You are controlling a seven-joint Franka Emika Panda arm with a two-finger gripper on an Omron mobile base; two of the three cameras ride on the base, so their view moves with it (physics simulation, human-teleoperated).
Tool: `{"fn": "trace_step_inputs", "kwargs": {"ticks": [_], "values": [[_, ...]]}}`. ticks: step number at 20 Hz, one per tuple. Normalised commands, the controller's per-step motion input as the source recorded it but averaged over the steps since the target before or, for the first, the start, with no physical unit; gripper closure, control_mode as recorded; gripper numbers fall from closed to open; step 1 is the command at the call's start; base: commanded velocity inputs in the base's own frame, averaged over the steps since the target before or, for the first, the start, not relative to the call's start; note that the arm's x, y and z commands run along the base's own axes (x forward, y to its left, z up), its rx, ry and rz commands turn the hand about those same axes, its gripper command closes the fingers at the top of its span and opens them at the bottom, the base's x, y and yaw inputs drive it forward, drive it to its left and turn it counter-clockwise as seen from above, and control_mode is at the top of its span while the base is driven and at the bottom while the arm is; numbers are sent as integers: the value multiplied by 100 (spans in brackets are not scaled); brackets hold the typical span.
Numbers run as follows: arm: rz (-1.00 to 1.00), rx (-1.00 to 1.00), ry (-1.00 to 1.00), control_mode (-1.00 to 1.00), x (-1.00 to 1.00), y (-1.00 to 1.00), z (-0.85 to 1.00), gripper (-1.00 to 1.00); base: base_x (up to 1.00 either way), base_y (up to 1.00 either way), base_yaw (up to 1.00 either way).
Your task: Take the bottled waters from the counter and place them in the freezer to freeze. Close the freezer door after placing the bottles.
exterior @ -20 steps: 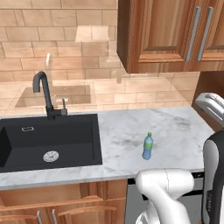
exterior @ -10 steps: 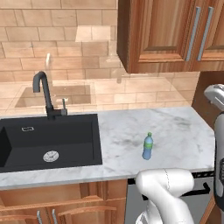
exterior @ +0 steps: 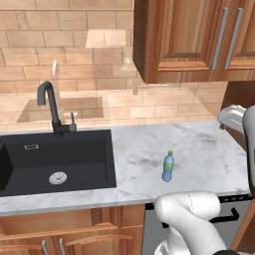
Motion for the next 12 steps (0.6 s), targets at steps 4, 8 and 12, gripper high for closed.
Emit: {"fn": "trace_step_inputs", "kwargs": {"ticks": [4,8,12], "values": [[62,-10,13,-100,22,2,-70,-100,0,0,0],[62,-6,0,-100,31,0,-46,-100,0,0,0],[60,-1,-9,-100,49,7,-34,-100,0,0,0]]}}
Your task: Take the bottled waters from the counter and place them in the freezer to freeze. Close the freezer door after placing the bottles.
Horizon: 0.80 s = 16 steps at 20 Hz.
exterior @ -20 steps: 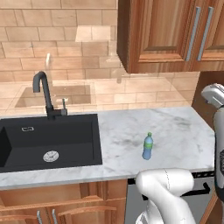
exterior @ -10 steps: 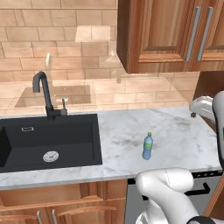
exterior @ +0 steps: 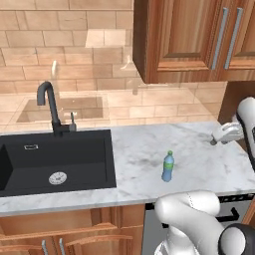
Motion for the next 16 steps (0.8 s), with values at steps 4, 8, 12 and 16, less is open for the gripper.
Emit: {"fn": "trace_step_inputs", "kwargs": {"ticks": [4,8,12,16], "values": [[58,-2,-9,-100,51,17,-31,-100,0,0,0],[53,-1,-19,-100,41,26,-28,-100,0,0,0],[51,0,-22,-100,30,12,-30,-100,0,0,0],[52,0,-17,-100,31,9,-32,-100,0,0,0]]}}
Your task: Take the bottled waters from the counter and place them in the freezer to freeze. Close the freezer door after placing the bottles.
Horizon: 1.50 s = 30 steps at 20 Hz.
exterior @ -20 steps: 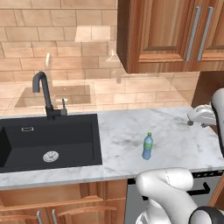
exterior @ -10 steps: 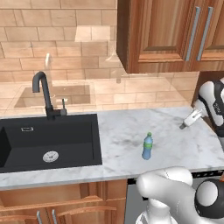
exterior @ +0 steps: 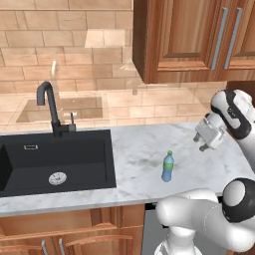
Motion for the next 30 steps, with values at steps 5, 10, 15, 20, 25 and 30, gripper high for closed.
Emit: {"fn": "trace_step_inputs", "kwargs": {"ticks": [5,10,15,20,25,30], "values": [[46,2,-24,-100,18,6,-44,-100,0,0,0],[22,22,-36,-100,2,0,-37,-100,0,0,0],[2,34,-23,-100,3,-3,-18,-100,0,0,0],[0,18,-6,-100,16,0,0,-100,0,0,0],[0,6,2,-100,20,0,0,-100,0,0,0],[0,0,8,-100,-9,11,-9,-100,0,0,0]]}}
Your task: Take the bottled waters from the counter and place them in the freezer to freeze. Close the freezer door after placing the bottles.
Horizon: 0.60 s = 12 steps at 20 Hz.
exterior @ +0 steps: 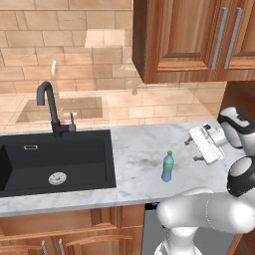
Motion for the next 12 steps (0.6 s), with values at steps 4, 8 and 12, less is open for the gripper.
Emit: {"fn": "trace_step_inputs", "kwargs": {"ticks": [4,8,12], "values": [[0,2,11,-100,-72,33,-28,-100,0,0,0],[0,0,0,-100,-5,0,0,-100,0,0,0],[-1,0,0,-100,-58,27,-19,-100,0,0,0]]}}
